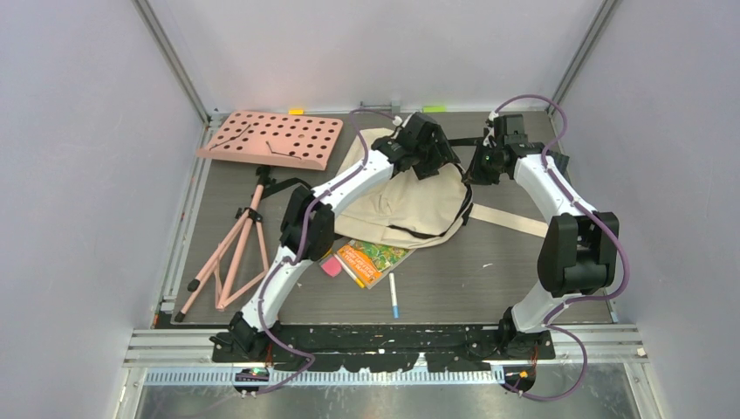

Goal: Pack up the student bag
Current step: Zip the student bag at the center of the board.

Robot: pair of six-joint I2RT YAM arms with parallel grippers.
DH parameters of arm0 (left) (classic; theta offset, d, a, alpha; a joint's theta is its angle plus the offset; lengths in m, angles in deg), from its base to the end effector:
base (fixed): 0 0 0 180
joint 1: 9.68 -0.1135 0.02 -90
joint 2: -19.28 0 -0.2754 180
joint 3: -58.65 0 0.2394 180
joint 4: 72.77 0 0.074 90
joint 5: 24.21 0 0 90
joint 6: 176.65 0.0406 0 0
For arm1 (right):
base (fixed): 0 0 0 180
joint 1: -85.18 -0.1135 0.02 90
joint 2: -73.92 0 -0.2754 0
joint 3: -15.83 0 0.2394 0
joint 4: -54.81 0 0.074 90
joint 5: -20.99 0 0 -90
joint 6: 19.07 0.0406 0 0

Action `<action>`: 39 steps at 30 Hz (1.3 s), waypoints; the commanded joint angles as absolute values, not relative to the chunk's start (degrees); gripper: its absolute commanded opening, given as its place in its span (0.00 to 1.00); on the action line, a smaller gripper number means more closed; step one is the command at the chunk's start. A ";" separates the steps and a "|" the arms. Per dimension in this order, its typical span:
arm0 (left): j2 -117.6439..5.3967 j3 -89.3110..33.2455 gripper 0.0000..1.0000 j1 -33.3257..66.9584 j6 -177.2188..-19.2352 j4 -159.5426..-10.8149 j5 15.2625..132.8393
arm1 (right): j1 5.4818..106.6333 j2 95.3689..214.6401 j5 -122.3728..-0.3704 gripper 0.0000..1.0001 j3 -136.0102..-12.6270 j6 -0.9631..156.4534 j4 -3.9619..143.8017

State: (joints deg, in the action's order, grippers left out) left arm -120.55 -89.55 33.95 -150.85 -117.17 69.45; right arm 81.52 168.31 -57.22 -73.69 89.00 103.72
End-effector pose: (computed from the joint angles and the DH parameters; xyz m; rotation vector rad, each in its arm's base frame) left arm 0.4035 -0.3882 0.2586 -0.3954 2.4004 -1.0467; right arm 0.3456 0.0304 0.2760 0.2324 2.5190 0.4122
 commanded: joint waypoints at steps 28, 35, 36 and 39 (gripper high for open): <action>-131.30 -97.27 0.10 33.75 -162.68 -106.01 69.91 | 80.40 165.82 -63.52 0.01 -72.27 86.80 103.88; -129.04 -96.55 0.00 32.16 -160.14 -102.49 66.71 | 80.40 169.22 -74.55 0.01 -73.60 87.71 109.27; -128.85 -96.43 0.00 31.87 -159.92 -102.33 66.36 | 80.41 169.43 -75.17 0.01 -73.67 87.78 110.07; -128.86 -96.40 0.00 30.76 -159.96 -101.70 66.25 | 80.44 170.94 -77.01 0.01 -73.74 88.03 111.56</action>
State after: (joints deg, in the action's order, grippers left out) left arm -130.89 -94.53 33.63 -161.02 -109.08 70.76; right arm 80.45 169.56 -70.75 -72.38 87.71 104.24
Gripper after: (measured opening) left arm 0.017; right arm 0.034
